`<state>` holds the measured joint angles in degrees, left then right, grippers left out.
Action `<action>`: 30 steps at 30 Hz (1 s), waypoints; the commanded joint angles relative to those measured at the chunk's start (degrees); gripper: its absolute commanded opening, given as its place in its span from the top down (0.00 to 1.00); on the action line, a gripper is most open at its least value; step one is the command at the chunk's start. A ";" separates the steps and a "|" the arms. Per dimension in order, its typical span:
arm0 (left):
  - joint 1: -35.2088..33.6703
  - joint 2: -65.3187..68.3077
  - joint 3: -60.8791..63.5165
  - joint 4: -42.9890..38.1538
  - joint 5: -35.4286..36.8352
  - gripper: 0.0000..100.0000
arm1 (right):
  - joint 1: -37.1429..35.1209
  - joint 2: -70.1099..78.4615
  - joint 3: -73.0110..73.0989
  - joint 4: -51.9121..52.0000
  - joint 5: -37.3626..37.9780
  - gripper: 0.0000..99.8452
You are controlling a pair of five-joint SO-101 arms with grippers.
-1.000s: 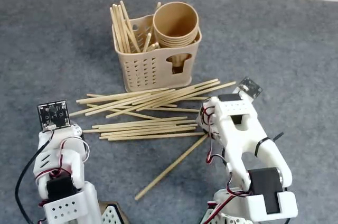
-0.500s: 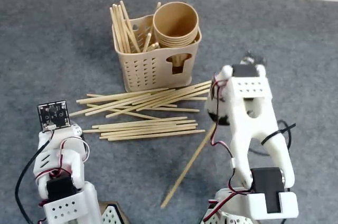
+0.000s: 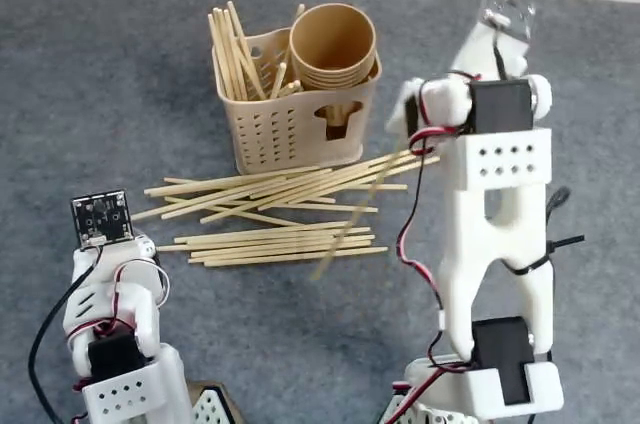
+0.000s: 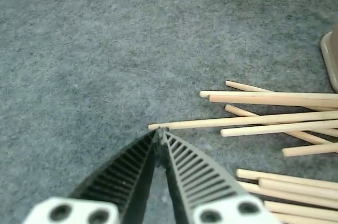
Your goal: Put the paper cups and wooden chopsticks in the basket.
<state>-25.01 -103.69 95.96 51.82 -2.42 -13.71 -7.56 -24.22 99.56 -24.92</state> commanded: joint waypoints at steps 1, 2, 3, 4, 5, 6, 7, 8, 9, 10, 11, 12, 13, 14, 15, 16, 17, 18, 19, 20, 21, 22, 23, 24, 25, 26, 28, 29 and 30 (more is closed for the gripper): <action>-0.57 -0.40 1.19 -1.14 -0.44 0.99 | -5.23 -0.40 -8.13 0.84 1.05 0.99; -0.57 -0.40 1.19 -1.14 -0.44 0.99 | -6.64 -0.40 -9.71 0.84 1.05 0.99; -0.57 -0.40 1.19 -1.14 -0.44 0.99 | -7.87 -0.22 -11.21 0.84 1.05 0.99; -0.57 -0.40 1.19 -1.14 -0.44 0.99 | -9.10 -0.13 -12.79 0.84 1.05 0.99; -0.57 -0.40 1.19 -1.14 -0.44 0.99 | -10.33 -0.04 -14.46 0.84 1.05 0.99; -0.57 -0.40 1.10 -1.14 -0.44 0.99 | -11.30 -0.04 -16.40 0.75 1.05 0.99; -0.66 -0.40 1.10 -1.14 -0.44 0.99 | -12.09 -0.04 -18.42 0.57 1.14 0.99; -0.66 -0.40 1.01 -1.14 -0.44 0.99 | -12.79 -0.22 -20.44 -0.04 1.14 0.99; -0.66 -0.40 1.01 -1.14 -0.44 0.99 | -13.23 -0.31 -22.37 -0.75 1.14 0.99; -0.66 -0.40 1.01 -1.14 -0.44 0.99 | -13.49 -0.31 -24.31 -1.71 1.14 0.99; -0.66 -0.40 1.01 -1.14 -0.44 0.99 | -13.49 -0.31 -26.07 -3.03 1.14 0.99; -0.66 -0.40 1.01 -1.14 -0.44 0.99 | -13.49 -0.13 -27.82 -4.44 1.14 0.99; -0.66 -0.40 1.01 -1.14 -0.44 0.99 | -13.49 -0.04 -29.14 -6.02 1.14 0.99; -0.66 -0.40 1.01 -1.14 -0.44 0.99 | -13.49 -0.04 -30.29 -7.87 1.14 0.99; -0.66 -0.40 1.01 -1.14 -0.44 0.99 | -13.41 -0.04 -31.25 -9.54 1.14 0.99; -0.66 -0.40 1.01 -1.14 -0.44 0.99 | -13.41 -0.04 -31.96 -11.21 1.14 0.99; -0.66 -0.40 1.01 -1.14 -0.44 0.99 | -13.41 -0.13 -32.66 -12.88 1.14 0.99; -0.66 -0.40 1.01 -1.14 -0.44 0.99 | -13.41 -0.22 -33.19 -14.46 1.14 0.99; -0.66 -0.40 1.01 -1.14 -0.44 0.99 | -13.41 -0.40 -33.27 -16.22 1.14 0.99; -0.66 -0.40 1.01 -1.14 -0.44 0.99 | -13.32 -0.40 -33.45 -18.15 1.14 0.99; -0.66 -0.40 1.01 -1.14 -0.44 0.99 | -13.23 -0.40 -33.80 -19.82 1.14 0.99; -0.66 -0.40 1.01 -1.14 -0.44 0.99 | -13.14 -0.31 -33.80 -21.49 1.14 0.99; -0.66 -0.40 1.01 -1.14 -0.44 0.99 | -13.14 -0.04 -33.80 -22.90 1.32 0.99; -0.75 -0.40 1.01 -1.14 -0.44 0.99 | -13.14 0.04 -33.54 -24.13 2.46 0.99; -0.75 -0.40 1.01 -1.14 -0.44 0.99 | -13.14 0.04 -33.36 -25.10 4.31 0.99; -0.84 -0.40 1.01 -1.14 -0.44 0.99 | -13.14 0.04 -33.36 -25.89 6.33 0.99; -1.89 -0.40 0.84 -1.14 -0.44 0.99 | -13.14 0.13 -33.27 -26.68 9.41 0.99; -2.33 -0.40 0.75 -1.14 -0.44 0.99 | -13.14 0.22 -33.19 -26.68 10.37 0.99; -2.51 -0.40 0.75 -1.14 -0.44 0.99 | -13.14 0.31 -33.10 -26.33 11.08 0.99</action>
<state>-26.33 -103.69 95.96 51.82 -2.42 -26.55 -7.21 -55.52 75.03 -17.10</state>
